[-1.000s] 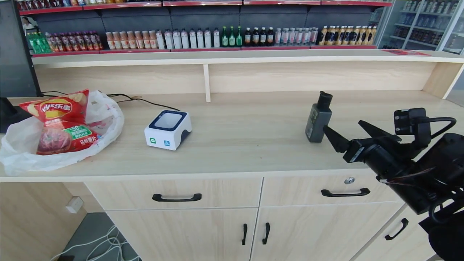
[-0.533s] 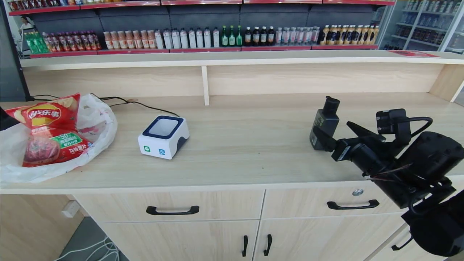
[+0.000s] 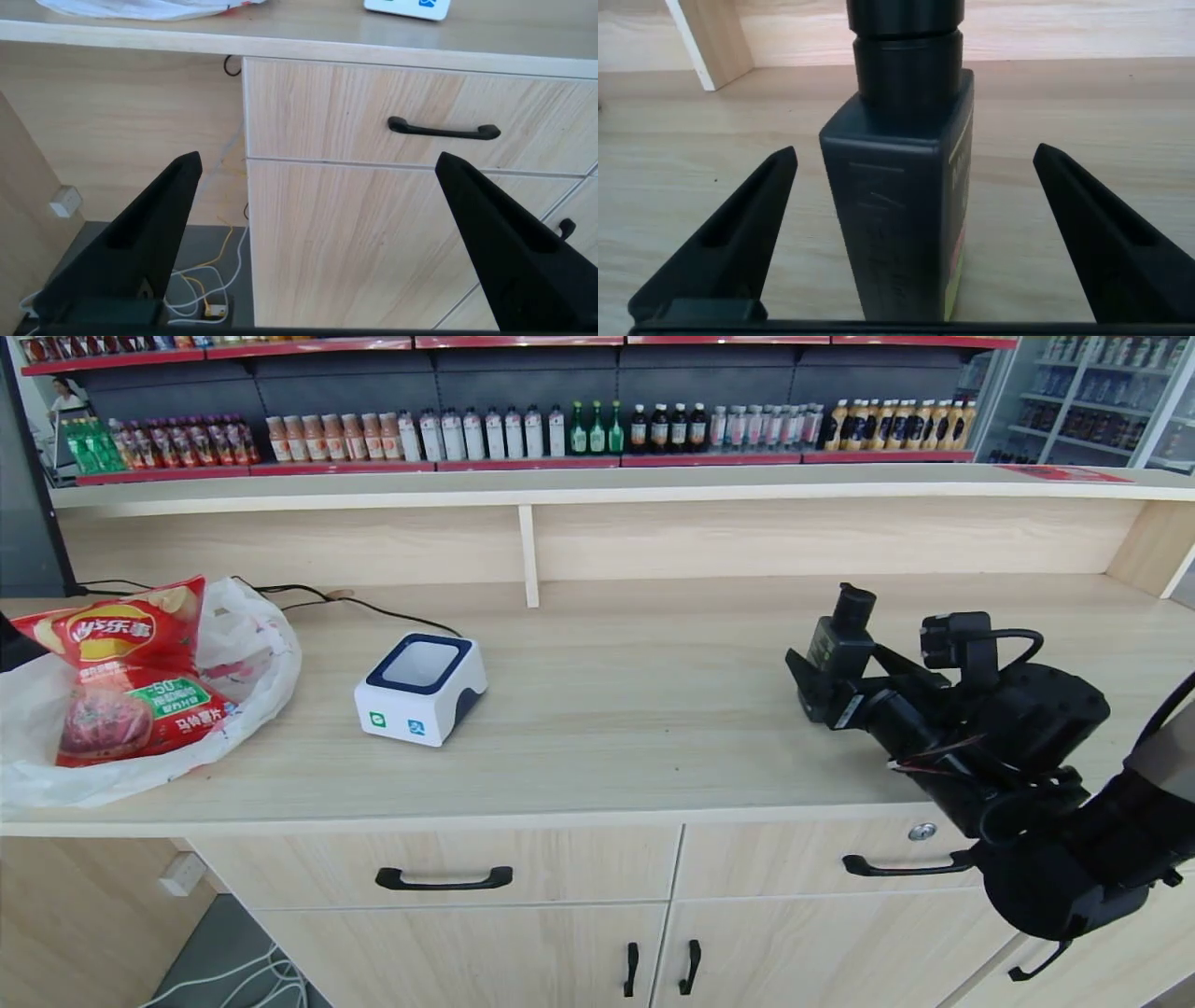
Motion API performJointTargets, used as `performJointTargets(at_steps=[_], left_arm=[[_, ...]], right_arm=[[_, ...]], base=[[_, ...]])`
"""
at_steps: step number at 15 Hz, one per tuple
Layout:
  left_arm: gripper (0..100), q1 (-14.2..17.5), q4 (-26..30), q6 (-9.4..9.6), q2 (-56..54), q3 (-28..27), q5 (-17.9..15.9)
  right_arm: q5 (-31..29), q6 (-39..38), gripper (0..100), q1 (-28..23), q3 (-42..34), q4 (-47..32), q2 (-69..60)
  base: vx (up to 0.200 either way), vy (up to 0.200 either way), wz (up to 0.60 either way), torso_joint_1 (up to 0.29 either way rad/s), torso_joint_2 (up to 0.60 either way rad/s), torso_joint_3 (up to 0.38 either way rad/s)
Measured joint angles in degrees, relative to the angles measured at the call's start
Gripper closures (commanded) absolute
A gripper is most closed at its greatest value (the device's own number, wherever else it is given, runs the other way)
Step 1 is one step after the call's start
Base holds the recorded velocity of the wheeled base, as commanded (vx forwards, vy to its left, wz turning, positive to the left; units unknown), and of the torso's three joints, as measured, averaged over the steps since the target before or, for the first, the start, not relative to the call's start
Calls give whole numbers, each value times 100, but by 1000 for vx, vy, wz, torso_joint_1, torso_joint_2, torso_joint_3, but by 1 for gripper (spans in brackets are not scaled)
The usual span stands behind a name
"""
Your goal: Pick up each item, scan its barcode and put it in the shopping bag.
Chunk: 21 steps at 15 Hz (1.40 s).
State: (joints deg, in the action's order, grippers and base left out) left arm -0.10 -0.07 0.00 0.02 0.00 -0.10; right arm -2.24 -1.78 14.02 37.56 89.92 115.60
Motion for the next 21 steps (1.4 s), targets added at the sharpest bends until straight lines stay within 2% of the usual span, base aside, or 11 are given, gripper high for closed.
performJointTargets(at_steps=[6,7,17,21], left_arm=[[0,0,-4,-18,0,0,0],[0,0,-4,-21,0,0,0],[0,0,2,0,0,0,0],[0,0,7,0,0,0,0]], right_arm=[[11,-56,0,-118,400,5,319],[11,-51,100,-118,411,5,339],[15,-51,100,34,343,-1,-83],[17,-27,100,301,-302,-1,-1012]], base=[[0,0,0,0,0,0],[0,0,0,0,0,0],[0,0,0,0,0,0],[0,0,0,0,0,0]])
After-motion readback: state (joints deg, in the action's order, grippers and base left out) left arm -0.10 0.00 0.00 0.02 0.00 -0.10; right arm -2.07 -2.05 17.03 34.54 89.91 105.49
